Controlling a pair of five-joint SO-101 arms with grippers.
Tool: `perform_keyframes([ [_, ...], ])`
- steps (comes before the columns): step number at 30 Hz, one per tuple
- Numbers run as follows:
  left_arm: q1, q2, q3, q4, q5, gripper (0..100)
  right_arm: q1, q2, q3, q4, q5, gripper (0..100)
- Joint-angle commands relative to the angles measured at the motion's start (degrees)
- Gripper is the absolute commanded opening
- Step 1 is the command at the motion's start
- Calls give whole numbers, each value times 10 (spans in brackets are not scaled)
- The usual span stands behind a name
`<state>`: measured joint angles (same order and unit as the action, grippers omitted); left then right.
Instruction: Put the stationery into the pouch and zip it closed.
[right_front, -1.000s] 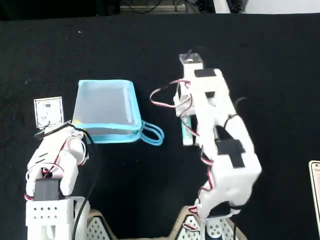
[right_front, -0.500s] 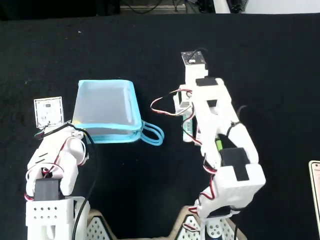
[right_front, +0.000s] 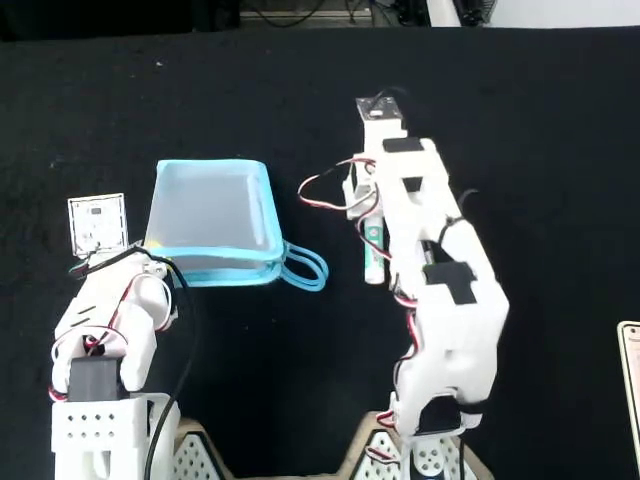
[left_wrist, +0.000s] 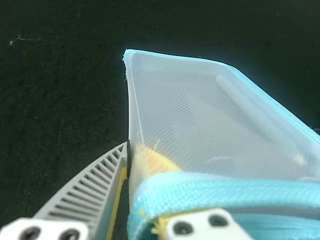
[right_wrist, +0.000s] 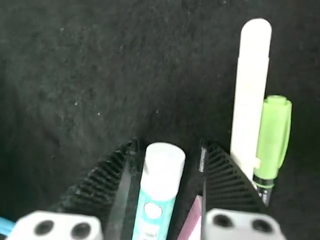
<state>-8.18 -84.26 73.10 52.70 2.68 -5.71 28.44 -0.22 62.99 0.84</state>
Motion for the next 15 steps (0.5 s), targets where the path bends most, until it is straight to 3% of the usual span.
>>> perform_keyframes([
  [1, -6, -8, -17, -10, -2, 30, 4, 7, -85, 55, -42, 109],
  [3, -6, -8, -17, -10, -2, 30, 12, 7, -102, 76, -60, 11],
  [9, -6, -8, -17, -9, -2, 30, 12, -22, -106, 111, -62, 10],
  [15, -6, -8, -17, -9, -2, 30, 7, -153, -26, 126, -59, 10],
])
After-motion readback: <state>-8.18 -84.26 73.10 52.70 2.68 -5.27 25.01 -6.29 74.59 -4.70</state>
